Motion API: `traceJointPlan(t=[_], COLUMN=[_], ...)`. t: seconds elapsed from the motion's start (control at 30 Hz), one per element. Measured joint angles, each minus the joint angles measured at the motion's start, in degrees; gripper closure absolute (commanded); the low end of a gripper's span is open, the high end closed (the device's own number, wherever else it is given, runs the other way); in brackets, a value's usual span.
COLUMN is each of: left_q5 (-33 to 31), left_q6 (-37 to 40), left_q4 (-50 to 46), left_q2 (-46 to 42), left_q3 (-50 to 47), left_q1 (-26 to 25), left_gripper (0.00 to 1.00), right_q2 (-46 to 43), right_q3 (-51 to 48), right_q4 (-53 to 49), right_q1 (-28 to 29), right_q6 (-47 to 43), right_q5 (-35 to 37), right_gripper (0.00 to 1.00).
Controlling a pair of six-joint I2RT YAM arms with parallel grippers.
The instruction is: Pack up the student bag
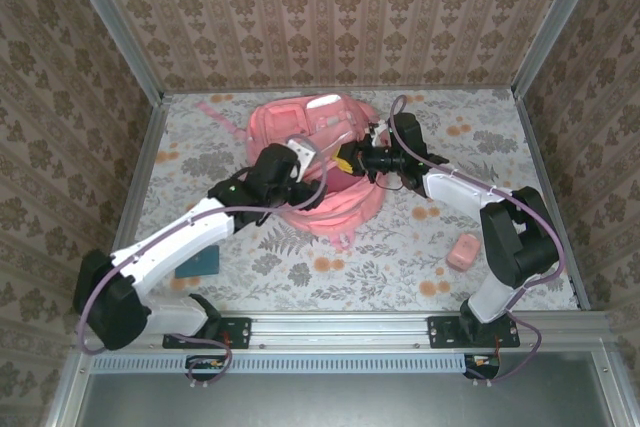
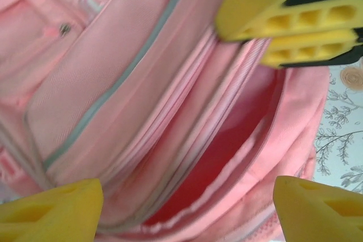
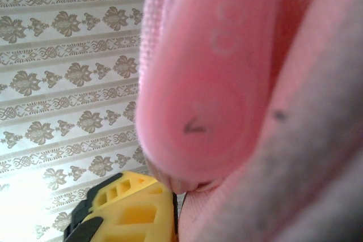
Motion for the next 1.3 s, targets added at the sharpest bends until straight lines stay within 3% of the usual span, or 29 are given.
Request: traceJointPlan(t=[0.2,0.3,0.5,0.6,0.73,0.87,1.07,1.3], left_q5=[-2.03,-2.71,-2.97,-2.54,-1.51,-1.33,-1.14,-0.24], left_q6=[12.57,16.83,20.65,21.31,21.14,19.91,16.24,13.55], left_q4=[2.29,3.63,6.56,8.24,10.21,11.28,11.74,9.70], left_q2=[7.65,10.01,11.21,11.06,10.47,9.60,7.80,5.81], left_q3=[2.75,2.75,2.71,1.99,0.11,-0.74,-2.14,-2.69], left_q1=[-0.33,0.07,2.16,2.75,3.32,3.50,3.82,3.87], left_gripper=[0.28,0.38,0.76,0.83,0.86,0.88,0.88,0.87], right_q2=[-0.02,-0.13,-3.41,-7.54,-14.43,-20.70,-25.24,-27.91], right_q3=[0.61,0.63,0.09,-1.07,-2.95,-3.06,-3.02,-1.53], right_q4=[-1.53,-1.92,-4.44,-8.00,-16.41,-28.39,-50.90,-71.30], right_q1=[-0.46,-0.85,-1.81,-2.47,-3.50,-4.44,-6.03,-6.34], right_q6=[0.42,0.96,0.63,-1.57,-6.60,-14.36,-26.34,-29.77], right_q5=[-0.70,-1.49,-2.25,-1.16,3.15,11.98,34.62,56.30], right_gripper=[0.84,0.79,0.52,0.42,0.32,0.24,0.16,0.12])
